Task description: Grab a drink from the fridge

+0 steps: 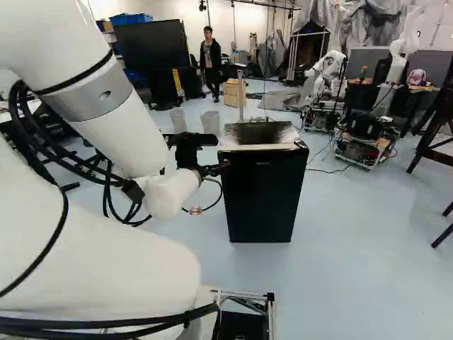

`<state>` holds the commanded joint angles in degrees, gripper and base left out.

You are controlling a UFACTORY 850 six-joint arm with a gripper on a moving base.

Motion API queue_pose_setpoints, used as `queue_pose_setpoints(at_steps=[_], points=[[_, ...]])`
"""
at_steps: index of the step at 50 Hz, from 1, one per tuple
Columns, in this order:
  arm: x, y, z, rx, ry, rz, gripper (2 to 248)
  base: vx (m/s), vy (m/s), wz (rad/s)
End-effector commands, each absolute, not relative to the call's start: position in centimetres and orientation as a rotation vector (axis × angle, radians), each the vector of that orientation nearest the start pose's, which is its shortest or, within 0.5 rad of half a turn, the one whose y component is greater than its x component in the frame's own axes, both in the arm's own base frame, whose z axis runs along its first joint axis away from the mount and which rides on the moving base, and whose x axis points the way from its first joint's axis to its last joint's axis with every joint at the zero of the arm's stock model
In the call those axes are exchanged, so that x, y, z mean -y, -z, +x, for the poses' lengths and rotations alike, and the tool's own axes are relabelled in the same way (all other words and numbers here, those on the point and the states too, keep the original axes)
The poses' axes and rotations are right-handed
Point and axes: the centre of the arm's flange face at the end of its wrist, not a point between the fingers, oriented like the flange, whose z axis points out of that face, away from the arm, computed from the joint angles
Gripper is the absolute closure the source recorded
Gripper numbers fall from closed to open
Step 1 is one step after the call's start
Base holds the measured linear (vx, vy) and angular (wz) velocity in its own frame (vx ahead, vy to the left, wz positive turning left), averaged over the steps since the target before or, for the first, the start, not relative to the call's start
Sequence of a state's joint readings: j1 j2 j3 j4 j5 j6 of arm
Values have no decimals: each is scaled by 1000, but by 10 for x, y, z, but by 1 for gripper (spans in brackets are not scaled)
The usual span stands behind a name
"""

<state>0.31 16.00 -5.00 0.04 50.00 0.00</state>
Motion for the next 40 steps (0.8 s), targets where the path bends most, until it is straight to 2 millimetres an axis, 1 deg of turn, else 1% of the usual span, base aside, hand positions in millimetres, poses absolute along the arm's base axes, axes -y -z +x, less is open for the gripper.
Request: queue_pose_setpoints(at_steps=[9,25,31,40], points=[[-8,-366,275,14,1816,-2546,3,0,0,0],[-21,-370,293,-14,1831,-2515,3,0,0,0],[-26,-369,299,-38,1834,-2511,3,0,0,0],[-33,-364,303,-72,1836,-2507,3,0,0,0]])
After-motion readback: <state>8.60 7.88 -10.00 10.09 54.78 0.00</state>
